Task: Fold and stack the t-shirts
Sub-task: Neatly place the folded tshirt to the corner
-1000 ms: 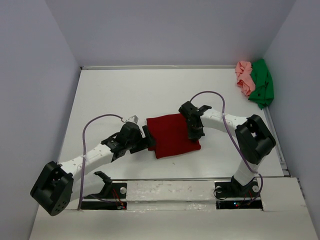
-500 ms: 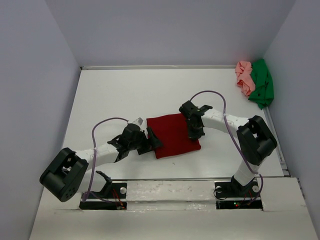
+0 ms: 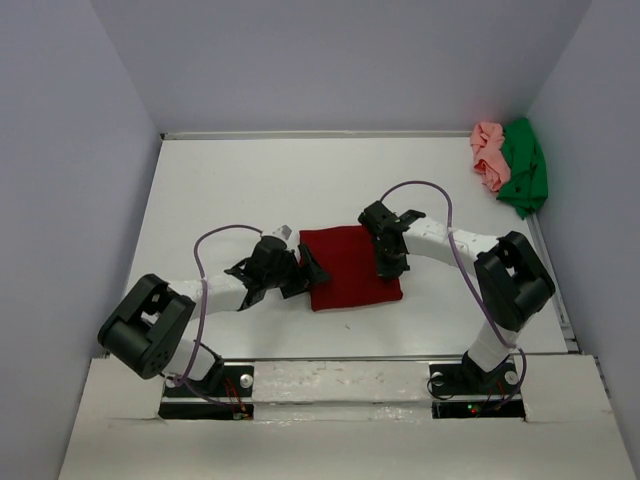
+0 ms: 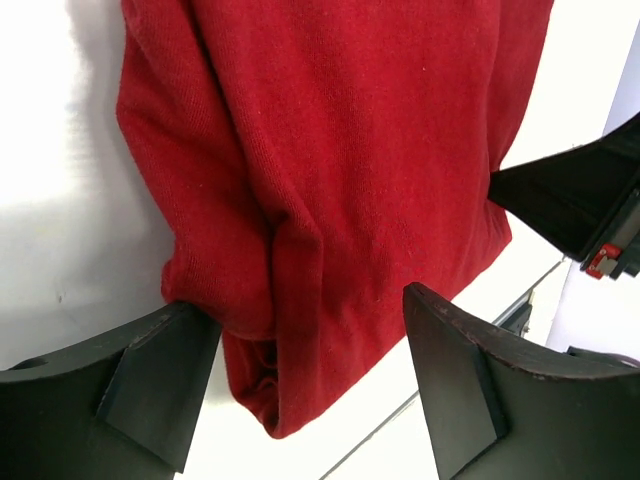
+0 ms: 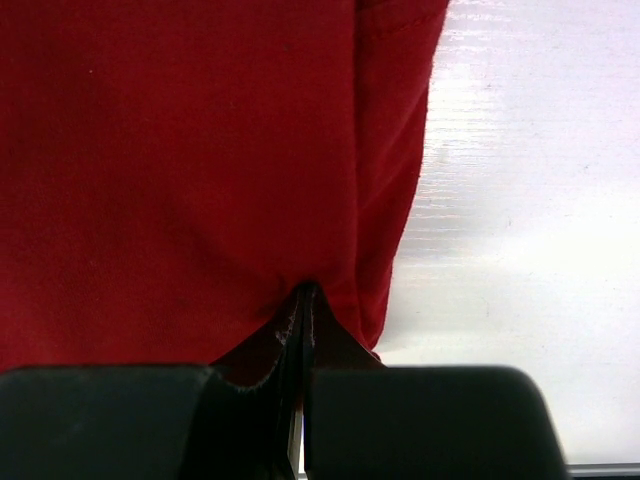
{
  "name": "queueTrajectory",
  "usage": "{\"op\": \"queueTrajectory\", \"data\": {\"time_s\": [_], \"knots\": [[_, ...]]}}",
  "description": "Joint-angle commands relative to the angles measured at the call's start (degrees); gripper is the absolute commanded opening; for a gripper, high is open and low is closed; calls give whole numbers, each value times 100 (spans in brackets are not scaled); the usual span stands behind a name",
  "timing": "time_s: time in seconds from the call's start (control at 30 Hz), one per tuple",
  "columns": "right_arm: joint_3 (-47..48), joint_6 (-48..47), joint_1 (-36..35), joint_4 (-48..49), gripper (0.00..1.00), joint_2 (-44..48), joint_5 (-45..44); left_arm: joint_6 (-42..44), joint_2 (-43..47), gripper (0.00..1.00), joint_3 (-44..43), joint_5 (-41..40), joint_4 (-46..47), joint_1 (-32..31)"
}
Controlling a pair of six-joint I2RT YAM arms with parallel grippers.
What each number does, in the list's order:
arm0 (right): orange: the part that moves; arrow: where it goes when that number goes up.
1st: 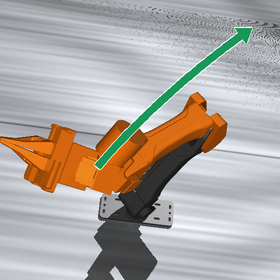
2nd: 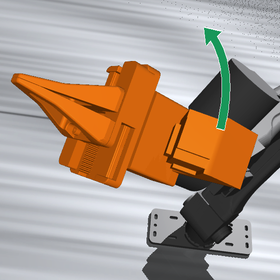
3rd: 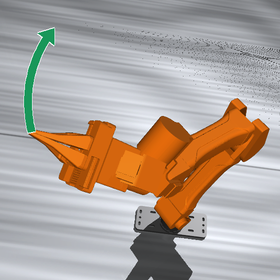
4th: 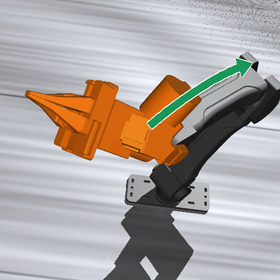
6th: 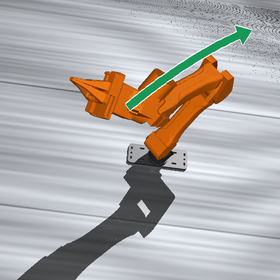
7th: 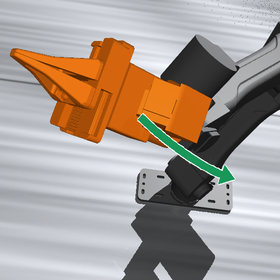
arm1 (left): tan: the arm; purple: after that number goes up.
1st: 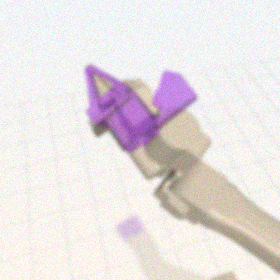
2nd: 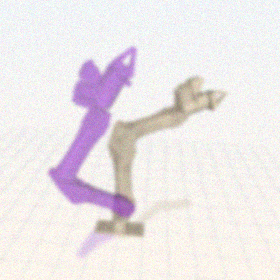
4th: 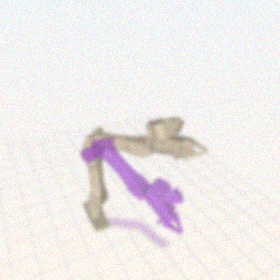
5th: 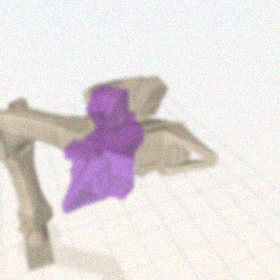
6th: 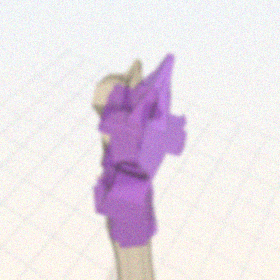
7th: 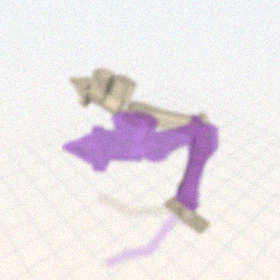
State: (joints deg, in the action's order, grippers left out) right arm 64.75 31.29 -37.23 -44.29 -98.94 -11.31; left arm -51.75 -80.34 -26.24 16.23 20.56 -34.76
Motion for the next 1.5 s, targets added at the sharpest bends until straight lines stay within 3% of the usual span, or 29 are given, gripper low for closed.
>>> {"op": "queueTrajectory", "data": {"time_s": [0.0, 0.43, 0.53, 0.57, 0.67, 0.87, 1.03, 1.2, 1.47], "knots": [[134, -9, -47, 158, 0, 129, 50, 279, -526, 83, 14, -261, -615, 40], [178, 18, -47, 123, 0, 24, -20, 534, -1405, 62, -224, 117, -219, 40], [187, 35, -47, 114, 0, 6, -11, 569, -1493, 45, -233, 153, -166, 40], [187, 35, -47, 114, 0, 6, -3, 587, -1503, 45, -233, 153, -157, 40], [187, 35, -47, 88, 0, 67, -11, 648, -1625, 23, -294, 100, -245, 40], [196, 26, -47, 26, 0, 120, -55, 745, -1898, 0, -399, -5, -236, 49], [170, 44, -47, 17, 0, 182, -29, 885, -1689, 0, -566, -365, -578, 84], [178, 88, -47, 17, 0, 383, -125, 1131, -985, 0, -917, -1331, -1508, 84], [766, -61, -100, -492, 0, 893, -1013, 1448, -447, 0, -1708, -2123, -2415, 93]]}}
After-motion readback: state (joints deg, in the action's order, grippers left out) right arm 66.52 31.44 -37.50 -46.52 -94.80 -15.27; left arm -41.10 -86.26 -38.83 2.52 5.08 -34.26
